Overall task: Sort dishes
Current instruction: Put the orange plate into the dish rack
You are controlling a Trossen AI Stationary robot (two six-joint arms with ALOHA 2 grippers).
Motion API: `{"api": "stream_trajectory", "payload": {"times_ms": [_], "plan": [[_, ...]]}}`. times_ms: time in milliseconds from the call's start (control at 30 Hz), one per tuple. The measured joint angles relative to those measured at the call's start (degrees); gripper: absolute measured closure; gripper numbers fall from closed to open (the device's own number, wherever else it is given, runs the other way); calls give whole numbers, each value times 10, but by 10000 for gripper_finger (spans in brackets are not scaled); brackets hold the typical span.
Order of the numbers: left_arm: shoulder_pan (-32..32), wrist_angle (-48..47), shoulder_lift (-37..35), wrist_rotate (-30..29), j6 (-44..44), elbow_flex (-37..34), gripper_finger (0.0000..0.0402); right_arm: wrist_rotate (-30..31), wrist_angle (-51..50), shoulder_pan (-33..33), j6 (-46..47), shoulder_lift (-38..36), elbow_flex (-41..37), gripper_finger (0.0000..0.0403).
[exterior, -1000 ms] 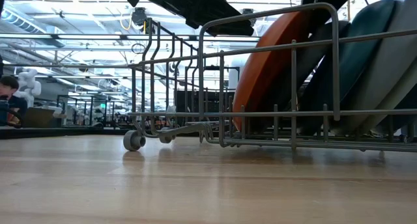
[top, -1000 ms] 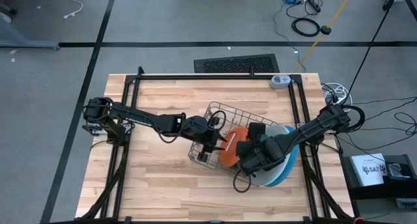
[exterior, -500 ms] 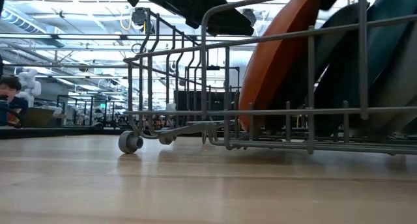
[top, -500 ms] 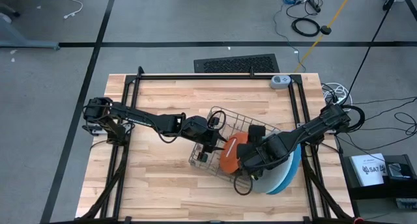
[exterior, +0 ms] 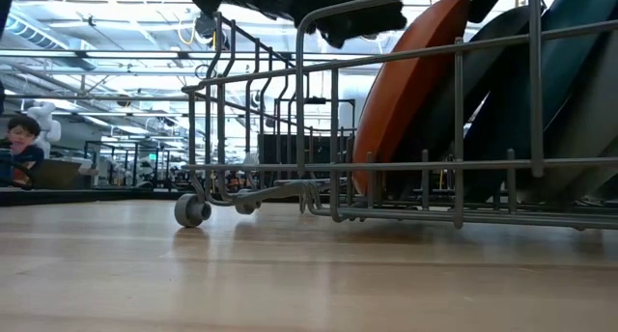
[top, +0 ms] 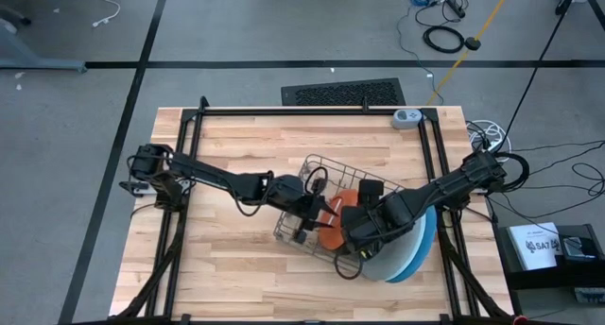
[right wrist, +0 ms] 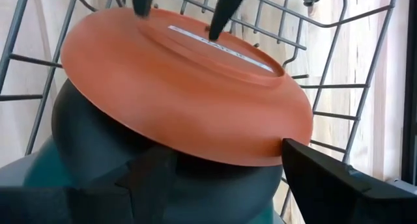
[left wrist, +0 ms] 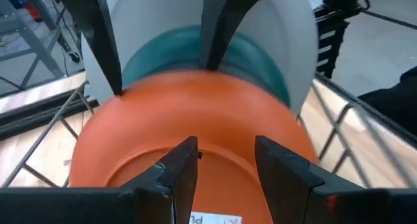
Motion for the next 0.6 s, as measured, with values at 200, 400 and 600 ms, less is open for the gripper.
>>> {"api": "stream_trajectory", "payload": {"times_ms": [200, 400, 600], "plan": [[1, -7, 40, -4, -13, 23, 247, -1, -2, 0, -1, 0, 0, 137], [1, -44, 82, -2, -12, 64, 247, -14, -17, 1, -4, 1, -1, 137], [2, -48, 98, 11, -13, 75, 247, -30, -28, 0, -2, 1, -1, 137]]}}
